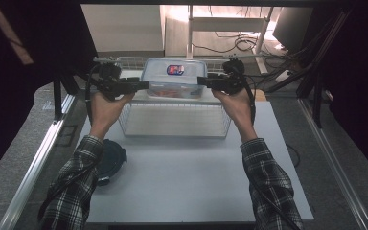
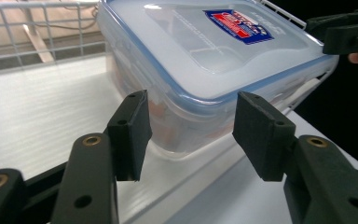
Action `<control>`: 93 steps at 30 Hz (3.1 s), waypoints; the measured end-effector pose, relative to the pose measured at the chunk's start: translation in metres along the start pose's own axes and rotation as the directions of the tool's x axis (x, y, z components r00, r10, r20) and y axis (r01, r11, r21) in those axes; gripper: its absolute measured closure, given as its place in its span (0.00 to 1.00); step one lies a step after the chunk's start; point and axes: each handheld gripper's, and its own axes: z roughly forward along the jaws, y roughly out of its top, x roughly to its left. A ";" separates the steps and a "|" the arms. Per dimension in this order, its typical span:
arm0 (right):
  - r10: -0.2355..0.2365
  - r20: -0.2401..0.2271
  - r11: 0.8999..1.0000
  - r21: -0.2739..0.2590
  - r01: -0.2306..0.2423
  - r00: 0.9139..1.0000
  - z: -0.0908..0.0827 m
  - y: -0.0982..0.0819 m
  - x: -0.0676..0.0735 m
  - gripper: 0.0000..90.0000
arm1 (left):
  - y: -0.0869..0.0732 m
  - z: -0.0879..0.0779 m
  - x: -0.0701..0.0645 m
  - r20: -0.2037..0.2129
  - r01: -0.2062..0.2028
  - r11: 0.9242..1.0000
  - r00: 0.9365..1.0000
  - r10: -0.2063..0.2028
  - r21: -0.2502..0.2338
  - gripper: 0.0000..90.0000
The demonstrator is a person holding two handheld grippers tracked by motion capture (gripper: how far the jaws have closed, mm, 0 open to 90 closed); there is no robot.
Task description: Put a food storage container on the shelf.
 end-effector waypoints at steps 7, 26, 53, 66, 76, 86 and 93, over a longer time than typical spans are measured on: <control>-0.032 0.010 0.999 -0.016 0.032 0.999 -0.005 -0.001 0.002 0.46 | -0.001 -0.006 -0.002 0.023 0.003 1.000 1.000 -0.003 -0.030 0.38; -0.098 -0.052 0.993 0.058 0.101 0.994 0.000 -0.033 0.017 0.97 | -0.036 -0.028 -0.010 0.112 0.015 0.996 0.994 -0.006 -0.083 0.45; -0.171 -0.048 0.984 0.033 0.173 0.984 -0.029 -0.080 0.041 0.36 | -0.128 -0.035 -0.049 0.114 -0.119 0.992 0.987 0.113 0.046 0.22; -0.206 -0.065 0.978 0.030 0.208 0.976 -0.049 -0.119 0.058 0.14 | -0.170 -0.032 -0.073 0.130 -0.155 0.986 0.981 0.147 0.060 0.13; -0.207 -0.071 0.977 0.043 0.210 0.976 -0.056 -0.147 0.061 0.07 | -0.190 -0.025 -0.086 0.168 -0.171 0.983 0.973 0.157 0.070 0.09; -0.193 -0.078 0.979 0.047 0.197 0.978 -0.066 -0.174 0.058 0.04 | -0.209 -0.028 -0.098 0.163 -0.196 0.979 0.969 0.184 0.061 0.04; -0.186 -0.084 0.980 0.059 0.191 0.979 -0.075 -0.198 0.065 0.04 | -0.229 -0.033 -0.098 0.132 -0.208 0.975 0.971 0.197 0.079 0.06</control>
